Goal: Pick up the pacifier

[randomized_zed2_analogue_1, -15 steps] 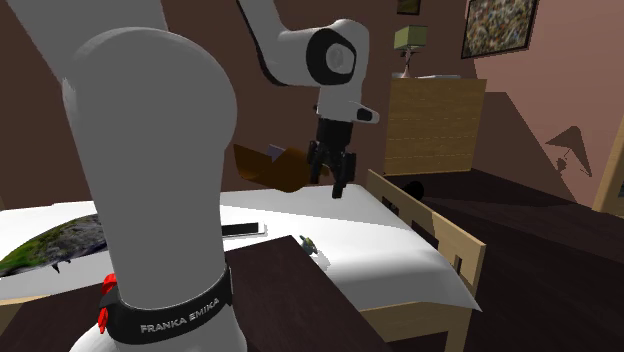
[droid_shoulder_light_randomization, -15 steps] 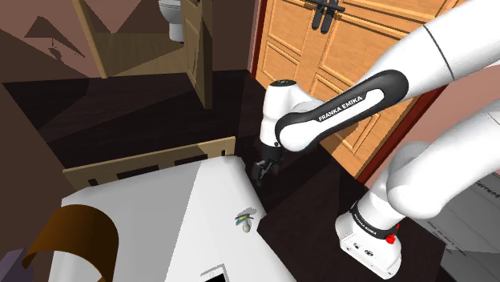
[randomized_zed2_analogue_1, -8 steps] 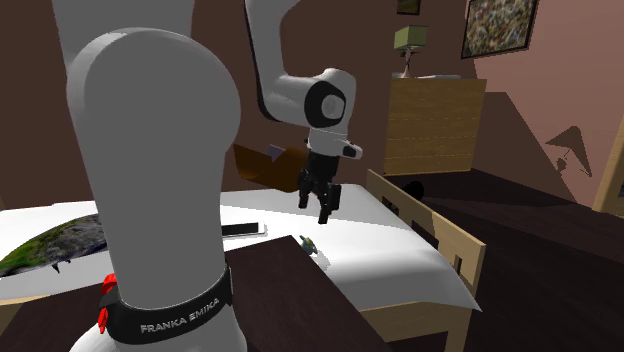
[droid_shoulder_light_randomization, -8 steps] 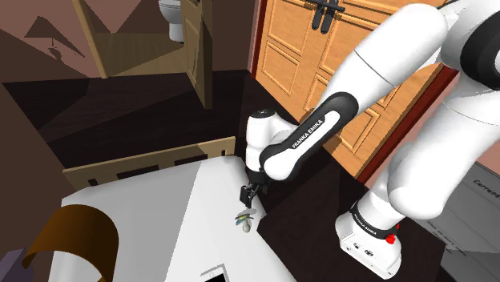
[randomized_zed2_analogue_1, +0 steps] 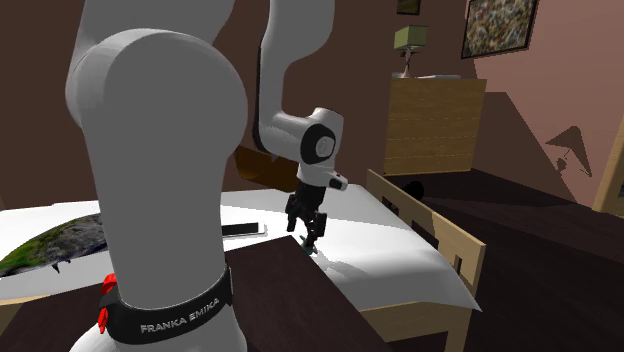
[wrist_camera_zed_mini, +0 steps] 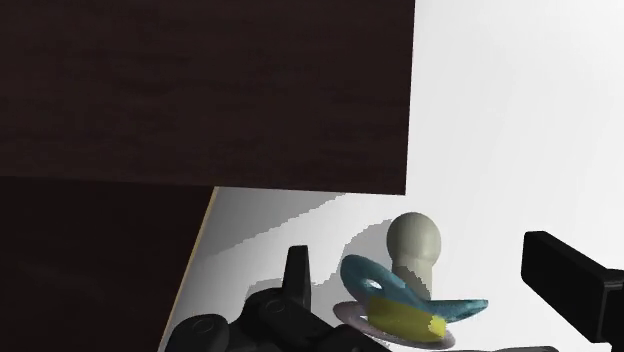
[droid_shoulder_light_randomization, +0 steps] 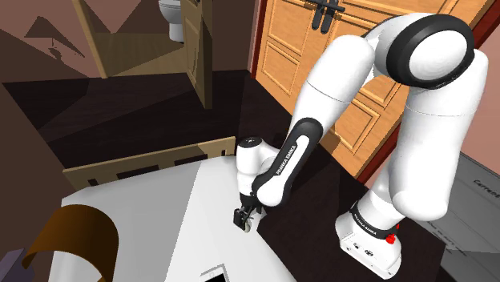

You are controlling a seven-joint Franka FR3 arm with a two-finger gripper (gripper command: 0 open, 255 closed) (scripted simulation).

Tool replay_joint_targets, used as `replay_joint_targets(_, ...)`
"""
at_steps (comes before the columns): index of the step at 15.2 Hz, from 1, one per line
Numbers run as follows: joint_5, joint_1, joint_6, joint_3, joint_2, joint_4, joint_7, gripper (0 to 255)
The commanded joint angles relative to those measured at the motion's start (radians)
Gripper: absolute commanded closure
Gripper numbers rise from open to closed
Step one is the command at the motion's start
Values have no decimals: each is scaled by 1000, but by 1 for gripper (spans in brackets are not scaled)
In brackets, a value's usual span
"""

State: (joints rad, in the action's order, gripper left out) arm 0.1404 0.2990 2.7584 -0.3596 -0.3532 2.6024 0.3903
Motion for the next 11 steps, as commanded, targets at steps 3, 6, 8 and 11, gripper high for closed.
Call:
replay_joint_targets(3,-26,23,55,29,-78,-22,10,0)
replay_joint_targets(6,-39,37,86,47,-123,-36,14,0)
replay_joint_targets(8,-39,36,86,47,-123,-36,13,255)
replay_joint_targets(11,-38,36,85,46,-122,-35,14,255)
